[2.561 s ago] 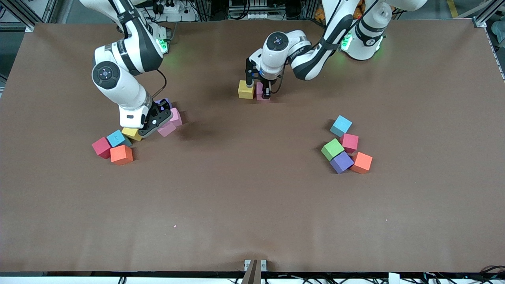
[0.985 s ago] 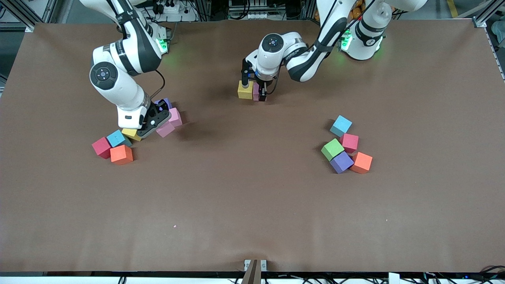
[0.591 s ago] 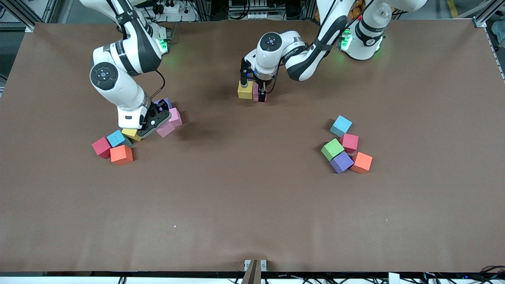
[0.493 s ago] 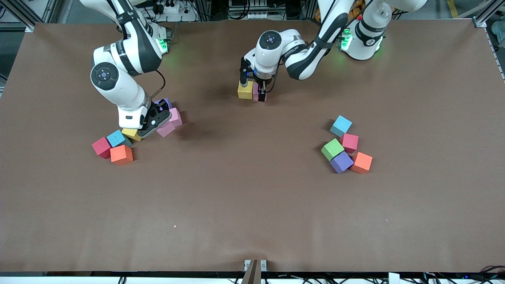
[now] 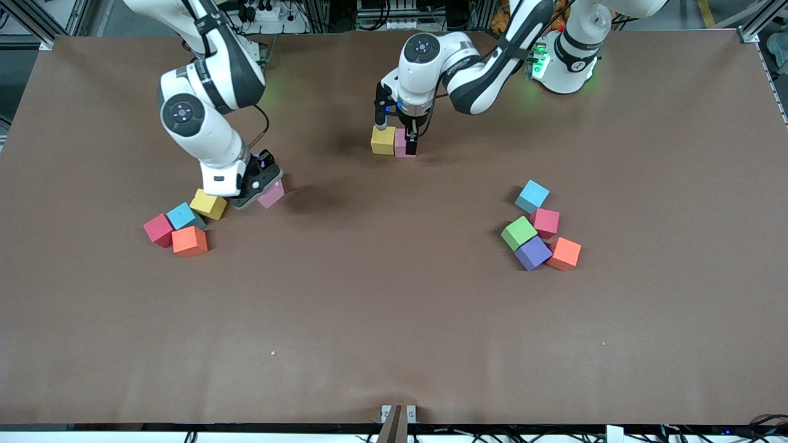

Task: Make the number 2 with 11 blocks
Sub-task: 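Set the pink cube beside the yellow cube and open the left gripper, then carry the pink cube with the right gripper while the left gripper reaches orange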

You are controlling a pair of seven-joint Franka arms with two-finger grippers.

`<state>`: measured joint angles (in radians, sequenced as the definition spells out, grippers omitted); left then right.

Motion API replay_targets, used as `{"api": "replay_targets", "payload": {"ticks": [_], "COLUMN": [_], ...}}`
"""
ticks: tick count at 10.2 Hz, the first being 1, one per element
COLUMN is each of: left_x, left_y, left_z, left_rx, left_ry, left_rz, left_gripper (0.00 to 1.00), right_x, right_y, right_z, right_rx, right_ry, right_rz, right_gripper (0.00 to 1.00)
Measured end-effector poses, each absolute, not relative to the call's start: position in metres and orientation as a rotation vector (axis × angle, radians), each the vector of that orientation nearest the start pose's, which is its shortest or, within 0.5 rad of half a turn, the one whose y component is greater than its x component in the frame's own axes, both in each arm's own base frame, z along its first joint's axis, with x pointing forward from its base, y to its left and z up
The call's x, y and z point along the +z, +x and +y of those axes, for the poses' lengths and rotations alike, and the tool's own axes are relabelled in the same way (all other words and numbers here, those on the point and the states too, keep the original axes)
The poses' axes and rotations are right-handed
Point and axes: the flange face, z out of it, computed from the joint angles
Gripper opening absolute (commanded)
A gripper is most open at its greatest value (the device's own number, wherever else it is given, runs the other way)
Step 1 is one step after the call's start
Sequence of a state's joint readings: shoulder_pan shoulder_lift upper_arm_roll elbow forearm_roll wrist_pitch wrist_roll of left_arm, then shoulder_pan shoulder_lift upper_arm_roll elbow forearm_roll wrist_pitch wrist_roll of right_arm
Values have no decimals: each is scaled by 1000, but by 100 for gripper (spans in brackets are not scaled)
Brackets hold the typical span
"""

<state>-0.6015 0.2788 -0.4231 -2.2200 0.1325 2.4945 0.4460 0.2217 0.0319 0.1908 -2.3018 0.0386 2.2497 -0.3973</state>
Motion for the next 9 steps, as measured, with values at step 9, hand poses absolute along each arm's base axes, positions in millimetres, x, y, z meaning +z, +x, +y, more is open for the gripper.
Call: {"api": "replay_targets", "payload": {"ticks": [9], "left_x": [368], "left_y": [595], "left_z": [-166], "left_rx": [-60], "left_ry": [-2942], "left_rz": [1189], "left_gripper": [100], "right_x": [299], "right_y": [410], "right_z": [332], "right_rx": [22], "right_ry": [-2667], "right_rz": [-1563], "right_gripper": [51]}}
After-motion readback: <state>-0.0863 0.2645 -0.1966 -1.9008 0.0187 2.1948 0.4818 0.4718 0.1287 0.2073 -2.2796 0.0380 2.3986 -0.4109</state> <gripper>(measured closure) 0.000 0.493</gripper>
